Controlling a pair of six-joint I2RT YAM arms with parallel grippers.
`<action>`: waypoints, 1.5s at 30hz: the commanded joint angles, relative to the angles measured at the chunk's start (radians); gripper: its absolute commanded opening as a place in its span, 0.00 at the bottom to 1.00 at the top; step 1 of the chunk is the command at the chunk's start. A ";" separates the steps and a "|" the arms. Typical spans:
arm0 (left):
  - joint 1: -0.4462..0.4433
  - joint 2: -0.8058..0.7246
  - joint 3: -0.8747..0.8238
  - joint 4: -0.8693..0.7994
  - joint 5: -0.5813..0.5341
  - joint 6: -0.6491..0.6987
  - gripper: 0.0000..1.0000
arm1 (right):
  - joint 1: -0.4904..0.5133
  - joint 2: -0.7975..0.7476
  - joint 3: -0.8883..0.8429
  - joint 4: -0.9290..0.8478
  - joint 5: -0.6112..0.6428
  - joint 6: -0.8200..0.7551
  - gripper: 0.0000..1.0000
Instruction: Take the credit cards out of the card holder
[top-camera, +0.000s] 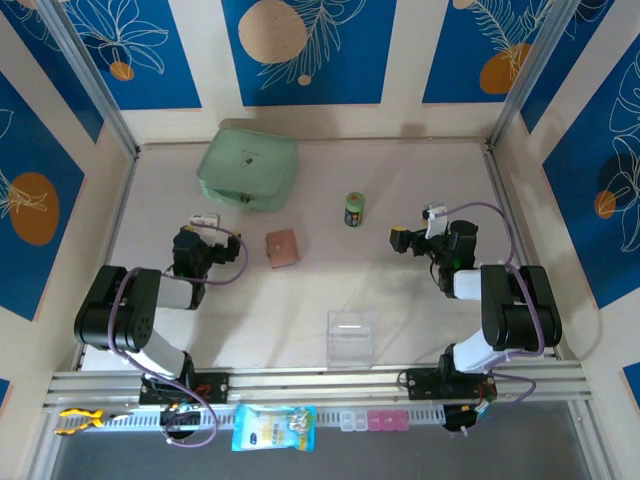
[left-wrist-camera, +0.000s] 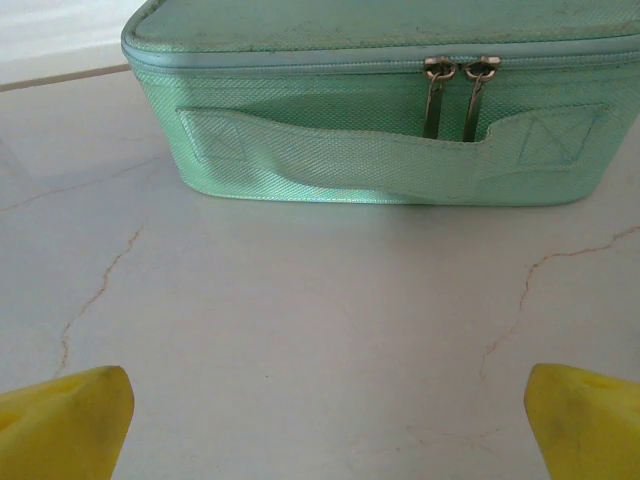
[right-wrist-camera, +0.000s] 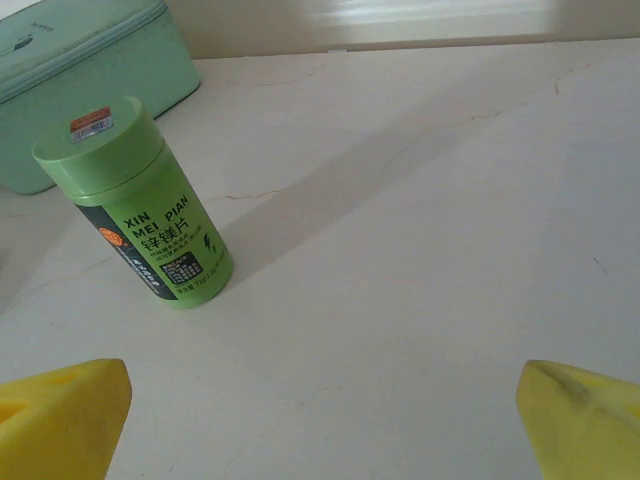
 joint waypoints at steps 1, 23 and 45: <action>0.013 -0.006 0.002 0.036 0.022 0.014 1.00 | -0.005 -0.004 -0.012 0.036 -0.013 -0.014 0.99; 0.017 -0.004 0.017 0.011 -0.043 -0.015 1.00 | -0.005 -0.003 -0.011 0.034 -0.016 -0.014 0.99; 0.009 -0.139 0.065 -0.185 -0.087 -0.015 1.00 | 0.068 -0.165 0.177 -0.410 0.170 -0.024 1.00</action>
